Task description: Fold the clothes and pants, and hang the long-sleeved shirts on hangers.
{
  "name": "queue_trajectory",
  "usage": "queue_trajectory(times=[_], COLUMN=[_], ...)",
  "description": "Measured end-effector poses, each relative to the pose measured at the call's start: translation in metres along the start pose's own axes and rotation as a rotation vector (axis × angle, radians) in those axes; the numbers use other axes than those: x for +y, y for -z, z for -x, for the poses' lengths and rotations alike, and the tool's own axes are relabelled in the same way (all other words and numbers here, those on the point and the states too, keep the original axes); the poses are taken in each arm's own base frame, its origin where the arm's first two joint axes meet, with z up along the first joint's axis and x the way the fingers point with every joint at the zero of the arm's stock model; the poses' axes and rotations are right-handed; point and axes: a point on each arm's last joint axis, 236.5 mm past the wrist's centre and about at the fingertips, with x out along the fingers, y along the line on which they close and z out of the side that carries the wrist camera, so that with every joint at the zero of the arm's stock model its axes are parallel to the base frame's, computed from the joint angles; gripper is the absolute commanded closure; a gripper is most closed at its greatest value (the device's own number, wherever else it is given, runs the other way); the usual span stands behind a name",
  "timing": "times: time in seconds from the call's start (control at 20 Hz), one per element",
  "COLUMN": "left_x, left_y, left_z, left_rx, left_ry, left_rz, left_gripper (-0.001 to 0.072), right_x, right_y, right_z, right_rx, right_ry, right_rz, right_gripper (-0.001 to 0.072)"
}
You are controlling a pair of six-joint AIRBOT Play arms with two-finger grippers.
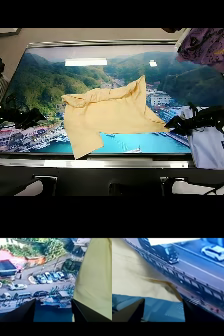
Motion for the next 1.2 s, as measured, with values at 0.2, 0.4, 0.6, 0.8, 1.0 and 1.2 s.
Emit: queue_trajectory(times=[0.2,0.4,0.6,0.8,1.0,1.2], left_x=[-0.007,-0.017,-0.016,-0.017,-0.027,-0.046], left_y=[-0.003,-0.007,0.004,0.029,0.041,0.044], left_z=[0.0,-0.001,-0.02,-0.052,-0.076,-0.095], left_rx=[-0.011,-0.035,-0.03,-0.006,-0.005,-0.002], left_ry=[0.032,0.099,0.207,0.292,0.347,0.392], left_rz=[0.012,0.01,0.031,0.057,0.06,0.046], left_gripper=[0.0193,0.0193,0.0192,0.0193,0.0193,0.0193], right_x=[-0.002,-0.006,-0.005,-0.004,-0.001,0.005], right_y=[0.004,0.0,-0.002,-0.006,0.0,0.006], right_z=[-0.013,-0.017,-0.017,-0.013,-0.009,-0.008], right_rx=[0.0,-0.026,-0.041,-0.067,-0.053,-0.027], right_ry=[-0.024,-0.018,-0.019,-0.006,-0.007,-0.032], right_rz=[-0.02,-0.02,-0.019,-0.007,-0.004,-0.018], right_gripper=[0.0407,0.0681,0.0681,0.0681,0.0681,0.0681])
